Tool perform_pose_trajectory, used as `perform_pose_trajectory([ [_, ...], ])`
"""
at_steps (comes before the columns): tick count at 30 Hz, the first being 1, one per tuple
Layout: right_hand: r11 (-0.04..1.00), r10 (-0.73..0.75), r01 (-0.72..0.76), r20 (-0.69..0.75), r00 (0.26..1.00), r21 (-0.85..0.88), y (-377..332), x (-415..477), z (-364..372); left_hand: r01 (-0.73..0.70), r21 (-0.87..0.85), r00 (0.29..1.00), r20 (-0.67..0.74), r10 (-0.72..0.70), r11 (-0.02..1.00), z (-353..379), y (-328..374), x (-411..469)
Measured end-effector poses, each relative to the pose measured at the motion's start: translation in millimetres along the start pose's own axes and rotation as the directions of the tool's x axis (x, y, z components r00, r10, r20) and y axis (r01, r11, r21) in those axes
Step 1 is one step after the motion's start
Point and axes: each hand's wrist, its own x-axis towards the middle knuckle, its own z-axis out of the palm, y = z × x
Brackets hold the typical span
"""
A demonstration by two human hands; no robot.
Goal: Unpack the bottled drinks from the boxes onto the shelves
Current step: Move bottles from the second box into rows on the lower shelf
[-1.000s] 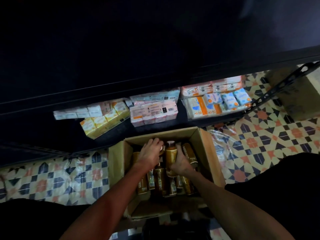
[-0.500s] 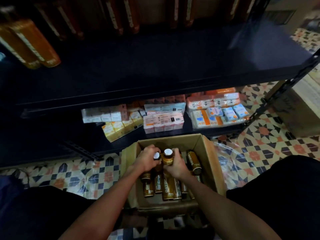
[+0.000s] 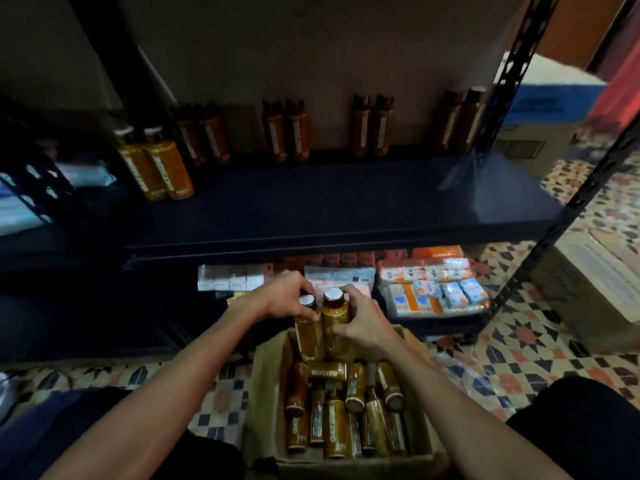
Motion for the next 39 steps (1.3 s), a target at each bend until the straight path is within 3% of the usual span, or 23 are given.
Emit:
perform_pose_trajectory([
  [3, 0.996, -0.084, 0.084, -0.039, 0.996, 0.003, -35, 3, -28, -0.018, 0.087, 1.000, -0.011, 0.019, 0.996, -47, 19, -8],
  [6, 0.982, -0.189, 0.190, -0.090, 0.978, 0.006, -66, 6, -51, -0.037, 0.047, 0.999, -0.023, 0.039, 0.998, -90, 34, -21],
  [15, 0.922, -0.369, 0.387, -0.301, 0.879, -0.003, -152, 25, -119, -0.166, 0.108, 0.921, -0.337, 0.193, 0.980, -195, 69, -53],
  [22, 0.925, -0.327, 0.375, -0.377, 0.867, 0.062, -182, 54, -129, -0.120, 0.081, 0.892, -0.428, 0.143, 0.989, -219, 72, -31],
  [29, 0.928, -0.268, 0.345, -0.387, 0.882, 0.144, -161, 77, -107, -0.070, 0.018, 0.869, -0.490, 0.070, 0.997, -204, 60, -4],
  [32, 0.925, -0.270, 0.346, -0.372, 0.888, 0.155, -156, 78, -101, -0.055, -0.041, 0.885, -0.465, 0.030, 0.998, -209, 62, 1],
  [36, 0.941, -0.285, 0.324, -0.293, 0.913, 0.095, -159, 82, -111, -0.025, 0.003, 0.915, -0.404, 0.024, 1.000, -220, 64, -1],
  [39, 0.923, -0.345, 0.381, -0.318, 0.883, 0.057, -170, 80, -124, 0.060, 0.020, 0.858, -0.512, -0.042, 0.998, -224, 67, -4],
])
